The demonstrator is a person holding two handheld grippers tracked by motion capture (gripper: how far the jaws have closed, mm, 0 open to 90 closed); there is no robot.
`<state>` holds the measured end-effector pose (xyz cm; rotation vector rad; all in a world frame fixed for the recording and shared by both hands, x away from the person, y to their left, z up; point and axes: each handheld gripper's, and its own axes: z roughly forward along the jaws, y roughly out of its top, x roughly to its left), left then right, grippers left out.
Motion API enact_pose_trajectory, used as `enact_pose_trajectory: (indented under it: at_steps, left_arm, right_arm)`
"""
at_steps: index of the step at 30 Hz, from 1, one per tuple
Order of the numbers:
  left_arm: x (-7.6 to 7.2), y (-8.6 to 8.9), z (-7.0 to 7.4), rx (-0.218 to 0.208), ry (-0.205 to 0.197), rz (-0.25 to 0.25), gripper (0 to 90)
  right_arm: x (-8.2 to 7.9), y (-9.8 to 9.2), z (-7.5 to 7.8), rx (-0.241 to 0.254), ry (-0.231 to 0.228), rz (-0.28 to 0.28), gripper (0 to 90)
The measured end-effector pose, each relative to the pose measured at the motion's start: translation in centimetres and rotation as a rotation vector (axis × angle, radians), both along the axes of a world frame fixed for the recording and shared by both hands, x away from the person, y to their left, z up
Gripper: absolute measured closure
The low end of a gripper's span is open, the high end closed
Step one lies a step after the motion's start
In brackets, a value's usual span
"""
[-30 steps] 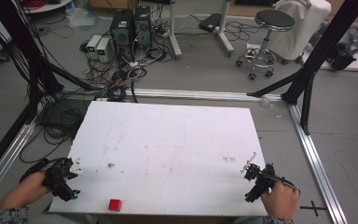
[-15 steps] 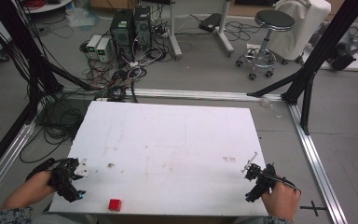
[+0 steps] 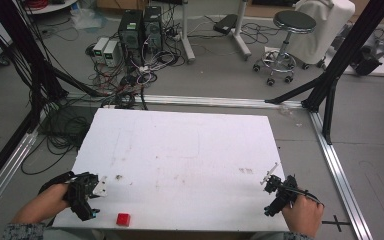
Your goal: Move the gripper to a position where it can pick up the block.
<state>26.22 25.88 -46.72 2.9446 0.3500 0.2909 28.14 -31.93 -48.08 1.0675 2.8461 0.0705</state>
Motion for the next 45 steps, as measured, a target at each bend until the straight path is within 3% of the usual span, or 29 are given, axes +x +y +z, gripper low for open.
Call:
enact_pose_trajectory:
  at_steps: [14,31,37,45]
  left_arm:
    - [-0.8,-3.7,-0.8,0.067,0.032,-0.167,20.7]
    - [-1.6,-6.1,-1.5,0.09,0.059,-0.226,20.9]
    - [-2.0,-7.0,-1.8,0.074,0.089,-0.253,20.9]
    - [-2.3,-7.8,-2.5,0.093,0.11,-0.279,21.0]
  right_arm:
    - [0.0,0.1,0.0,-0.001,0.003,-0.002,2.8]
    - [0.0,0.1,-0.1,-0.004,0.012,0.003,2.8]
    - [0.0,0.1,-0.1,-0.003,0.011,0.007,2.8]
    - [0.0,0.1,-0.2,0.0,0.012,0.005,2.8]
